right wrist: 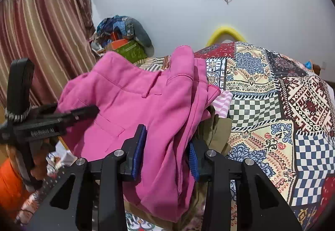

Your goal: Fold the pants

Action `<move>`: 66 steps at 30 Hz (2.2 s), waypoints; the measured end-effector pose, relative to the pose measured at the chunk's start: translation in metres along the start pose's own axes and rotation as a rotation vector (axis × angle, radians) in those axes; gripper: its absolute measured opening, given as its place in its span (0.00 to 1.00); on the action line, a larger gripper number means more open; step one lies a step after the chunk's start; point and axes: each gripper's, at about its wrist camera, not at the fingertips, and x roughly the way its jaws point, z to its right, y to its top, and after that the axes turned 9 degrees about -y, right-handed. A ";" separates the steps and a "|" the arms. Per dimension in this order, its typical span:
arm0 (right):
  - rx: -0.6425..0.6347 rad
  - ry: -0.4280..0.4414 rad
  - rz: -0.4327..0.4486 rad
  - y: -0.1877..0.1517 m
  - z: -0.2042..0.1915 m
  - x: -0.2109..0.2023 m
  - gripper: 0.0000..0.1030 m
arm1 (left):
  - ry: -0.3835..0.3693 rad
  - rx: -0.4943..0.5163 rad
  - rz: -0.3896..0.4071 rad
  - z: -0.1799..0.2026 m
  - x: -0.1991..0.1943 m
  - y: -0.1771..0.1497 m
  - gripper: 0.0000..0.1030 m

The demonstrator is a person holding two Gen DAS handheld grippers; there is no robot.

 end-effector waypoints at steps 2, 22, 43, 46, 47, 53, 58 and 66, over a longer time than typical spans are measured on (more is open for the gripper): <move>-0.031 -0.024 0.004 0.000 -0.004 -0.004 0.39 | -0.017 -0.032 -0.008 -0.007 -0.001 0.000 0.85; -0.024 -0.106 0.106 0.024 0.008 -0.084 0.61 | 0.180 -0.075 0.127 0.005 -0.070 0.026 0.90; -0.064 -0.126 0.563 -0.017 -0.072 -0.388 0.68 | 0.005 0.176 0.542 0.214 -0.365 -0.067 0.90; -0.083 -0.147 0.583 -0.033 -0.085 -0.405 0.69 | 0.010 0.190 0.589 0.233 -0.395 -0.094 0.90; -0.088 -0.154 0.590 -0.040 -0.090 -0.409 0.71 | 0.006 0.189 0.594 0.236 -0.400 -0.100 0.90; -0.073 -0.179 0.611 -0.064 -0.100 -0.417 0.82 | -0.008 0.190 0.611 0.248 -0.429 -0.144 0.93; -0.054 -0.190 0.617 -0.073 -0.104 -0.417 0.95 | 0.003 0.199 0.618 0.253 -0.440 -0.169 1.00; -0.031 -0.218 0.617 -0.086 -0.105 -0.423 1.00 | -0.003 0.168 0.608 0.249 -0.437 -0.184 1.00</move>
